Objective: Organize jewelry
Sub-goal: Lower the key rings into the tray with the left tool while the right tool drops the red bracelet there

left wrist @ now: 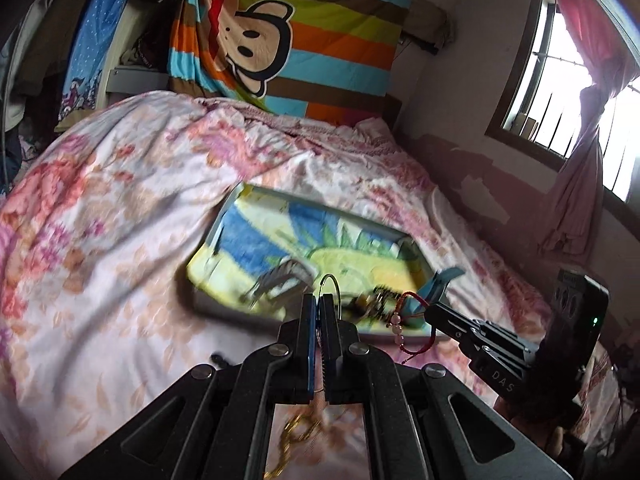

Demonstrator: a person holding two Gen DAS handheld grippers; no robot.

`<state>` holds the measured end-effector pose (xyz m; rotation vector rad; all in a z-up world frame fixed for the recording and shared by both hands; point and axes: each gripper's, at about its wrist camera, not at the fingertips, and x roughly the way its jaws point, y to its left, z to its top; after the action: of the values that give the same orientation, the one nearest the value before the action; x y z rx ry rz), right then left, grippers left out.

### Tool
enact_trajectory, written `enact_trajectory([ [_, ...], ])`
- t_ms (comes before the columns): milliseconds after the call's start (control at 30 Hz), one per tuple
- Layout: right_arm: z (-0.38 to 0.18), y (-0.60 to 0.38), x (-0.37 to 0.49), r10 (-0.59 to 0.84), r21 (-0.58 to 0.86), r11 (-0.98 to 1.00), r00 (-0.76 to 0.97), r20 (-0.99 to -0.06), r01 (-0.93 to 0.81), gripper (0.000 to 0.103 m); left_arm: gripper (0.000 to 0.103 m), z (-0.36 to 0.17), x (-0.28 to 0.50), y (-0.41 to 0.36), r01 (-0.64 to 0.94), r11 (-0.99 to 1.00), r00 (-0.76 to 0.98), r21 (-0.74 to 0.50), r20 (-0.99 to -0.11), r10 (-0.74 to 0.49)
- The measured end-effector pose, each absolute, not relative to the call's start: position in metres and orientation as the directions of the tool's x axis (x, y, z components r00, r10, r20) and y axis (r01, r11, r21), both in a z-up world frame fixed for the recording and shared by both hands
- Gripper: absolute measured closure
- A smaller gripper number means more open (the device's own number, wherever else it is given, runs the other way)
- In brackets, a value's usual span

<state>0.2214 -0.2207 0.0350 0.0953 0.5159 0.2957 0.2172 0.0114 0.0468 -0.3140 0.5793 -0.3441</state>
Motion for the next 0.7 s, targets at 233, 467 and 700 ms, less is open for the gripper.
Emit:
enact_trajectory([
  [233, 0.041, -0.298, 0.244, 0.164, 0.278, 0.959, 0.899, -0.405, -0.050, 0.100, 0.100, 0.057, 0.269, -0.039, 0.249, 0.879, 0.777, -0.406, -0.458, -0.432],
  [467, 0.007, -0.321, 0.267, 0.138, 0.323, 0.946, 0.887, -0.440, 0.013, 0.100, 0.100, 0.020, 0.307, -0.090, 0.245, 0.882, 0.727, -0.403, -0.526, -0.442],
  [700, -0.011, -0.304, 0.277, 0.126, 0.236, 0.972, 0.866, -0.484, -0.009, 0.100, 0.100, -0.013, 0.322, -0.108, 0.217, 0.891, 0.683, -0.399, -0.590, -0.431],
])
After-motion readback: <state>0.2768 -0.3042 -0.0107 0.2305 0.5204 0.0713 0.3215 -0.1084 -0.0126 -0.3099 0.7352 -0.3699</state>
